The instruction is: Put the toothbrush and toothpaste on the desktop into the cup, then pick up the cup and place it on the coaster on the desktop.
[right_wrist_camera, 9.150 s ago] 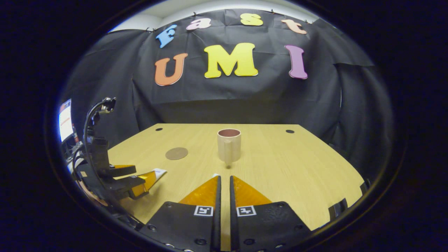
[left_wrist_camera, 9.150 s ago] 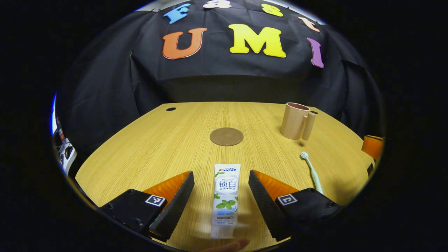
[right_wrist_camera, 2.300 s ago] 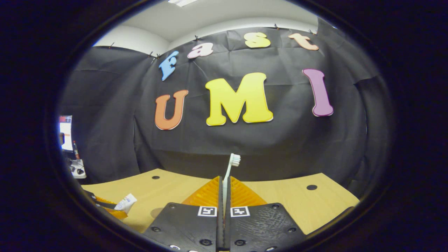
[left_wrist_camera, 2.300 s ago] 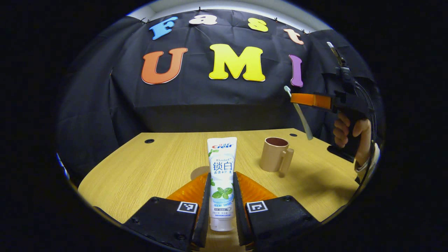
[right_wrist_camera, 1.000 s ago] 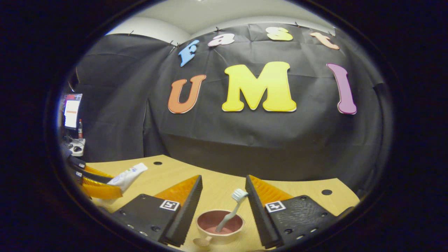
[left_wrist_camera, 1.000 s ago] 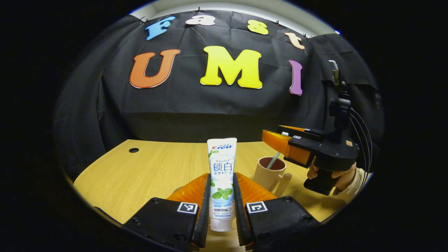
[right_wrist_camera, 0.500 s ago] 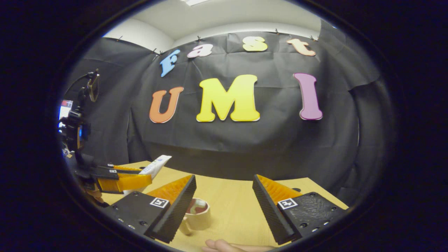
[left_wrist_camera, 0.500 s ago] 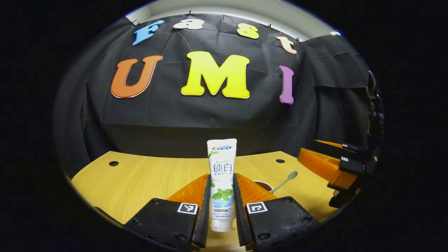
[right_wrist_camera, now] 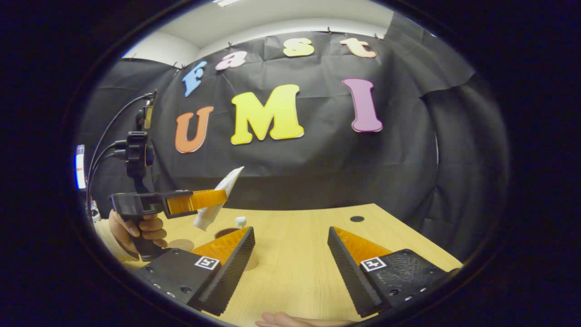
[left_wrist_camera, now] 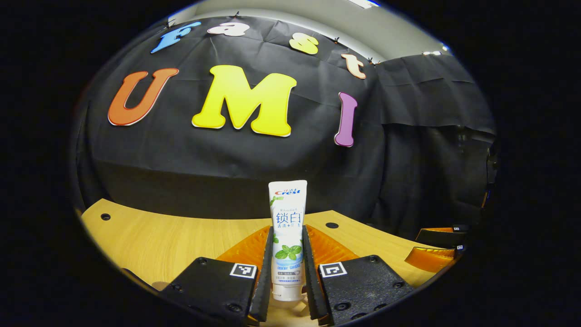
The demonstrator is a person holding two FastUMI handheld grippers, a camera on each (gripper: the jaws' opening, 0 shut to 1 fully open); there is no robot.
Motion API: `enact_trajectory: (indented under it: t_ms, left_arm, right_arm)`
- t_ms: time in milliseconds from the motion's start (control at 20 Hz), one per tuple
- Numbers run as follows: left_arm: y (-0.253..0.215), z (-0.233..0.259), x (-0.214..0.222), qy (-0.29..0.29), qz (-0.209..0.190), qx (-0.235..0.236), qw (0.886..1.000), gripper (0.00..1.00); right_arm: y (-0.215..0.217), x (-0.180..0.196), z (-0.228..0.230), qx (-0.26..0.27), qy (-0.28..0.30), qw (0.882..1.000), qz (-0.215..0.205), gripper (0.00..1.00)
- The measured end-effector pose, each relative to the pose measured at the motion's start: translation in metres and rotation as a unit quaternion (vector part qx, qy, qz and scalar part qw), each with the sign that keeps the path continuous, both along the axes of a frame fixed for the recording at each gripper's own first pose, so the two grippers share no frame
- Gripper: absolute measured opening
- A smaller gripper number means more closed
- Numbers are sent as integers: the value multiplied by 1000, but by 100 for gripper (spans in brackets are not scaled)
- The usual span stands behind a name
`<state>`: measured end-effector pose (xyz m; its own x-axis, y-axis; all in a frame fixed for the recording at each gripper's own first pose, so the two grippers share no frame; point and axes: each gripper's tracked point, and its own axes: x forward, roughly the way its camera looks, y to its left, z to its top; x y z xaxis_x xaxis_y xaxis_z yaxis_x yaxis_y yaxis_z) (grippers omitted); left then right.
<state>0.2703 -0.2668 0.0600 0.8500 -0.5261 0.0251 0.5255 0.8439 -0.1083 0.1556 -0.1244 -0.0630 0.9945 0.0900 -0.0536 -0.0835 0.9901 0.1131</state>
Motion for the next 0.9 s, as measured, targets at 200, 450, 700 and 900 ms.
enact_trajectory:
  t_ms: [200, 450, 700, 900]
  left_arm:
    - [-18, -5, 9, 1, -15, -9, 1000, 36]
    - [-14, -23, 22, 13, -4, 2, 1000, 37]
    - [-10, -40, 21, 32, -11, 19, 999, 42]
    - [-2, -24, 10, 15, -1, 9, 1000, 42]
  right_arm:
    - [2, -9, 0, 18, 4, 1000, 13, 96]
    - [5, -12, -3, 14, 2, 1000, 17, 96]
    - [12, -10, -9, 13, 11, 1000, 20, 94]
    - [13, -11, -11, 6, 15, 1000, 16, 96]
